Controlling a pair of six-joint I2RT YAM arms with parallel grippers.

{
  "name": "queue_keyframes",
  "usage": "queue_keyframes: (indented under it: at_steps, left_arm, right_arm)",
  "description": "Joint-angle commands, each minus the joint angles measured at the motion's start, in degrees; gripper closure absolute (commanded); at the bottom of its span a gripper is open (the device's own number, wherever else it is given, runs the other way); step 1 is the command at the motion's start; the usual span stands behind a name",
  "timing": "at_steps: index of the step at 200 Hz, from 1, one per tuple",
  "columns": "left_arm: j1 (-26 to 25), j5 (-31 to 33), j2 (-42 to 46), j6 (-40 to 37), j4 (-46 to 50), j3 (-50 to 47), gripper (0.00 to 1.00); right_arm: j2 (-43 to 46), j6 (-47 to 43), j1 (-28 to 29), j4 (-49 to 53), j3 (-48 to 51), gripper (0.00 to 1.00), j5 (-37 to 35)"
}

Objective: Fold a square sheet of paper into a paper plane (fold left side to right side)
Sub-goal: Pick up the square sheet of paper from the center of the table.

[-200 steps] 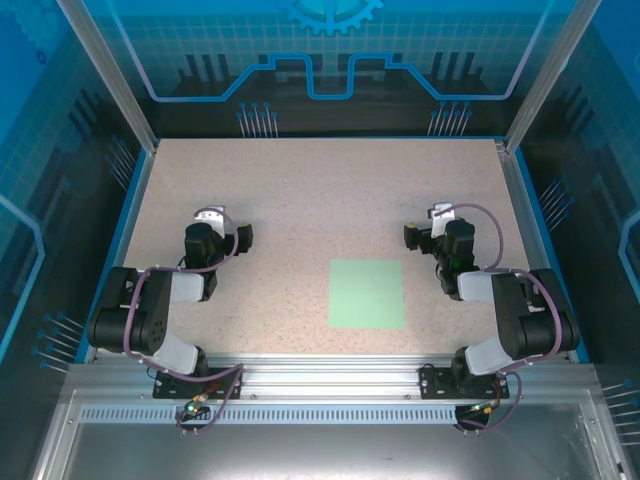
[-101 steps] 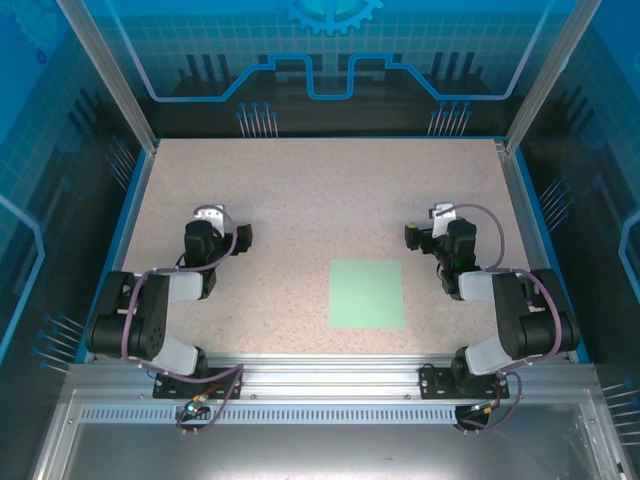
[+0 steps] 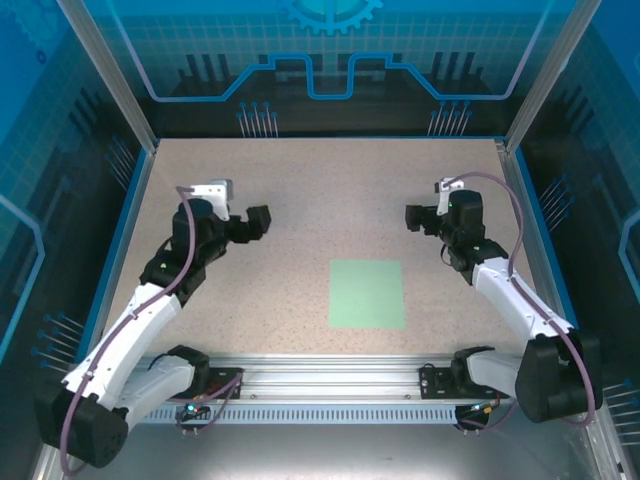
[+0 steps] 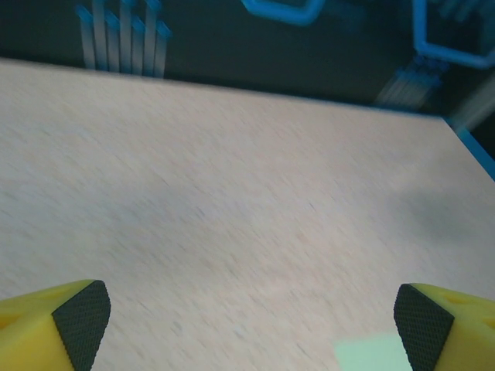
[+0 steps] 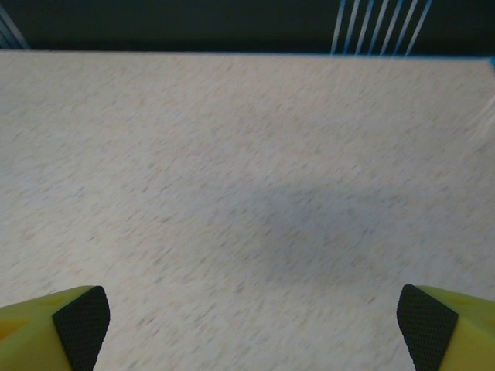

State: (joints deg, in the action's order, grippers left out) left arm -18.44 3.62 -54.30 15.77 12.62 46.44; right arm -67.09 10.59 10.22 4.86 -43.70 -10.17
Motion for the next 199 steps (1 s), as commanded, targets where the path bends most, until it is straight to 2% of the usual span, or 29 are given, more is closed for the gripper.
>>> queue_keyframes:
  at_steps: [1,32,93,140,199]
  left_arm:
    - [-6.64,-7.21,-4.21,8.22,11.48,1.68,0.02]
    - [-16.45,-12.89,-11.76,12.69,5.66,0.29,0.01]
    - [-27.35,-21.78,-29.68,14.78,-3.11,2.25,0.01]
    - [-30.69,-25.53,-42.46,13.56,-1.36,9.34,0.02]
    - [-30.78,-24.75,-46.68,13.00,2.27,10.15,0.02]
  right_arm:
    - [-0.92,8.94,3.82,22.28,-2.57,0.00,1.01]
    - [-4.48,12.46,10.86,27.86,-3.17,0.00,-0.16]
    - [-14.52,17.82,15.97,29.62,-4.54,0.01,-0.56]
    - [-22.37,22.08,17.62,29.70,-6.39,0.00,-1.03]
    - [-27.45,24.53,20.58,32.21,-9.19,0.00,3.33]
